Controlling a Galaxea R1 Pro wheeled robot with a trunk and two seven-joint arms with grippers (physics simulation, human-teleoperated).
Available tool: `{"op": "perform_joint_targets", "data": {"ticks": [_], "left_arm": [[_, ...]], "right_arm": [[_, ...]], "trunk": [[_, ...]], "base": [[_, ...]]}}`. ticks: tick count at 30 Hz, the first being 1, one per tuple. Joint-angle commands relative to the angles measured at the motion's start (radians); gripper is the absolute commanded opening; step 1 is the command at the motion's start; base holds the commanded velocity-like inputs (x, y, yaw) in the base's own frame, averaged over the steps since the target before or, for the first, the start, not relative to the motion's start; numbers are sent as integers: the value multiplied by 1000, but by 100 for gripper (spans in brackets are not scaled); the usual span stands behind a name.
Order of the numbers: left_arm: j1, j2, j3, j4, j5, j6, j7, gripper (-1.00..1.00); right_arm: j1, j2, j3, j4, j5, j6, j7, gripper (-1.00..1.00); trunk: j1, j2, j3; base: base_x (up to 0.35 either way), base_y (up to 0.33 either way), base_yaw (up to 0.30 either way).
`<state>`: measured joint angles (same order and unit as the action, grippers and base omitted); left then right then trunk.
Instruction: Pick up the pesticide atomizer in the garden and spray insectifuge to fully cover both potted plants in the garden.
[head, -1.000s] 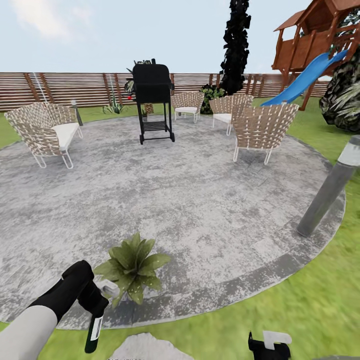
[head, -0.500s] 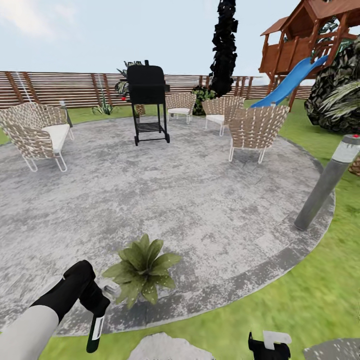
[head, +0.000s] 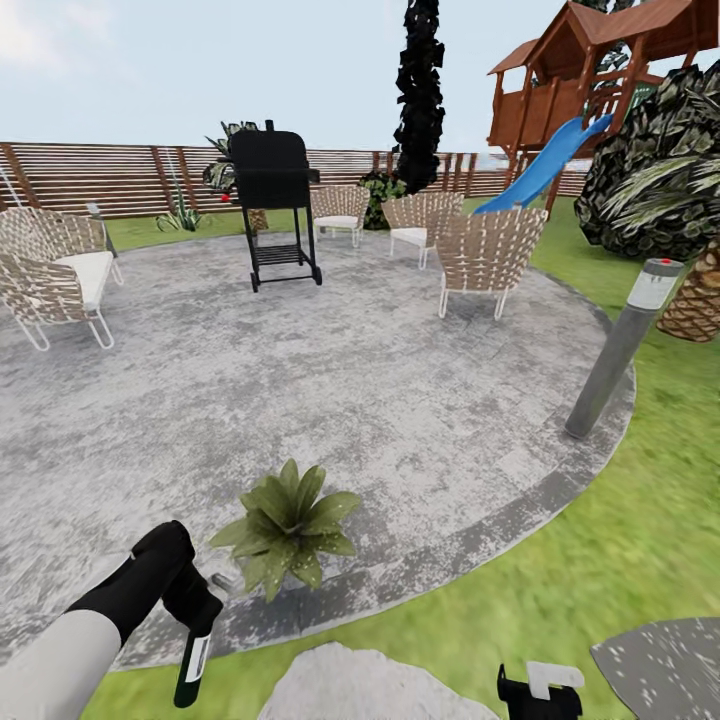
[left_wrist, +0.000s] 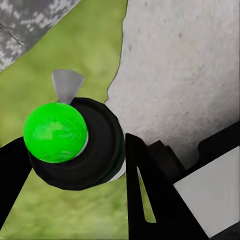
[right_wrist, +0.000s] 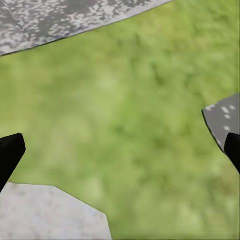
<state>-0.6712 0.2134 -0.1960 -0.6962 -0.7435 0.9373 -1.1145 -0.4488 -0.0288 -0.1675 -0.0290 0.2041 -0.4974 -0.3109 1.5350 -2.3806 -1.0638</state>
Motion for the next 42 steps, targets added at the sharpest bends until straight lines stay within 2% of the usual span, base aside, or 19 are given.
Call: {"op": "perform_joint_targets", "data": {"ticks": [1,4,6,8,10,14,21,31,39,42], "left_arm": [[-7,-2,-26,-5,-10,6,-28,-100],[-17,-3,-57,-8,-13,7,-86,-100],[-52,-1,-95,-5,-35,9,-131,-100],[-76,6,-121,0,-64,11,-142,-100],[-85,9,-125,1,-72,12,-144,-100],[-97,12,-127,3,-75,13,-145,-100],[-87,3,-128,3,-76,18,-145,-100],[-90,11,-119,3,-77,21,-145,-100],[-81,14,-113,3,-80,19,-133,-100],[-77,26,-111,3,-80,18,-120,-100]], "right_arm": [[-1,0,-7,1,11,-3,-4,100],[-1,-1,-7,0,11,-3,-4,100],[-1,-2,-7,0,11,-4,-3,100],[-1,-2,-7,-1,11,-4,-4,100],[-1,-2,-7,-2,11,-4,-4,100],[-1,-2,-7,-2,11,-4,-4,100],[-1,-2,-7,-1,11,-4,-5,100],[-1,-2,-7,0,11,-3,-5,100],[-1,-2,-7,0,11,-3,-5,100],[-1,-2,-7,0,11,-3,-5,100]], "trunk": [[0,0,-1],[0,0,-1],[0,0,-1],[0,0,-1],[0,0,-1],[0,0,-1],[0,0,-1],[0,0,-1],[0,0,-1],[0,0,-1]], "base": [[-2,2,-1],[0,0,0],[0,0,0],[0,0,0],[0,0,-82],[0,0,-220],[-30,31,-245],[-111,258,-50],[138,290,-255],[199,273,-136]]}}
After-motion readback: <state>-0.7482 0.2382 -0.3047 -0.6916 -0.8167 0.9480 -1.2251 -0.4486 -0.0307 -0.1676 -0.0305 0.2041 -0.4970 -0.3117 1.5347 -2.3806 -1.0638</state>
